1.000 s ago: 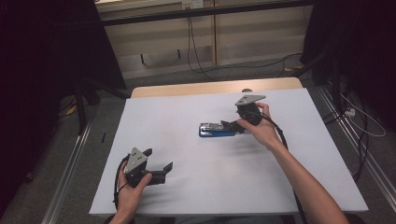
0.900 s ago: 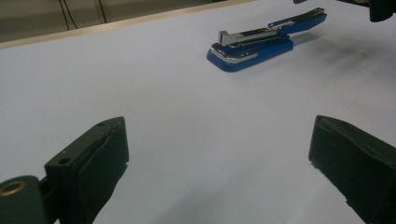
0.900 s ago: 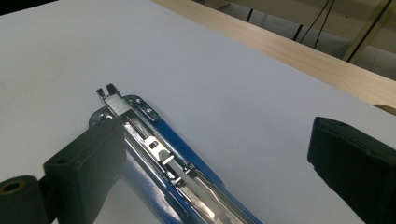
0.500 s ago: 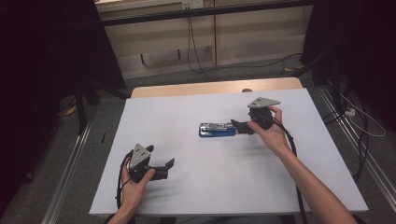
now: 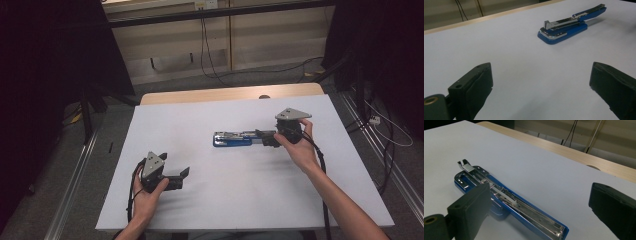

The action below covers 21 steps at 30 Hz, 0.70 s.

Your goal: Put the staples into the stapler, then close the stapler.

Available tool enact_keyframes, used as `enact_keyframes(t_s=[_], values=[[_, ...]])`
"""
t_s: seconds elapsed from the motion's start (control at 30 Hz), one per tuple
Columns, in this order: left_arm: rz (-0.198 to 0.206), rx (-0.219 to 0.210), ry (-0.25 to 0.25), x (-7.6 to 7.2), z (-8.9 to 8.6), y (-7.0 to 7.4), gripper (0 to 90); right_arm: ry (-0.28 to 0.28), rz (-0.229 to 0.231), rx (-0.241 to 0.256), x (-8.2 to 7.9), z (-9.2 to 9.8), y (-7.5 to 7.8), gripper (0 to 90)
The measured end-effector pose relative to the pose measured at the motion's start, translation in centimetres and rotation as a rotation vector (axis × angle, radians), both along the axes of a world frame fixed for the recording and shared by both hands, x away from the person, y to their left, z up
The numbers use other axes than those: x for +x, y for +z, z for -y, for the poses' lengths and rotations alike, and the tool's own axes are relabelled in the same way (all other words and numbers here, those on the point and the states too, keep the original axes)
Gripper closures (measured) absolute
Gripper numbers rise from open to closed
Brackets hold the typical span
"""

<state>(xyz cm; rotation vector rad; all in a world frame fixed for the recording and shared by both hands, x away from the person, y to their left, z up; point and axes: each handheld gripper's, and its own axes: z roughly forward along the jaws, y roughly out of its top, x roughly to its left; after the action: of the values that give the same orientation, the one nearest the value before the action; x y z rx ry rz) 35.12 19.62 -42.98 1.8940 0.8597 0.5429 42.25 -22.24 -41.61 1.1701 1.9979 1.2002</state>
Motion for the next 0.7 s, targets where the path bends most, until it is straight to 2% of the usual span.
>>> enact_keyframes(t_s=[0.07, 0.13, 0.27, 0.5, 0.7], values=[[0.000, -0.001, 0.002, 0.2, 0.2, 0.0, 5.1, -0.001, 0.003, -0.002, -0.2, 0.2, -0.1, 4.5], [0.027, 0.013, -0.002, 0.3, 0.5, 0.1, 5.2, -0.006, 0.003, 0.000, -0.4, 0.3, -0.2, 4.5], [0.042, -0.015, -0.002, 1.0, 0.9, 0.5, 5.4, -0.010, 0.007, -0.020, -0.7, 0.5, -0.4, 4.4], [0.033, 0.007, -0.019, 2.9, 2.5, 0.5, 4.9, -0.011, -0.014, -0.001, -0.8, 1.0, -0.5, 3.4], [0.023, 0.028, -0.035, 3.9, 4.0, 0.2, 4.7, -0.005, -0.038, 0.009, -1.1, 0.9, -0.7, 3.4]])
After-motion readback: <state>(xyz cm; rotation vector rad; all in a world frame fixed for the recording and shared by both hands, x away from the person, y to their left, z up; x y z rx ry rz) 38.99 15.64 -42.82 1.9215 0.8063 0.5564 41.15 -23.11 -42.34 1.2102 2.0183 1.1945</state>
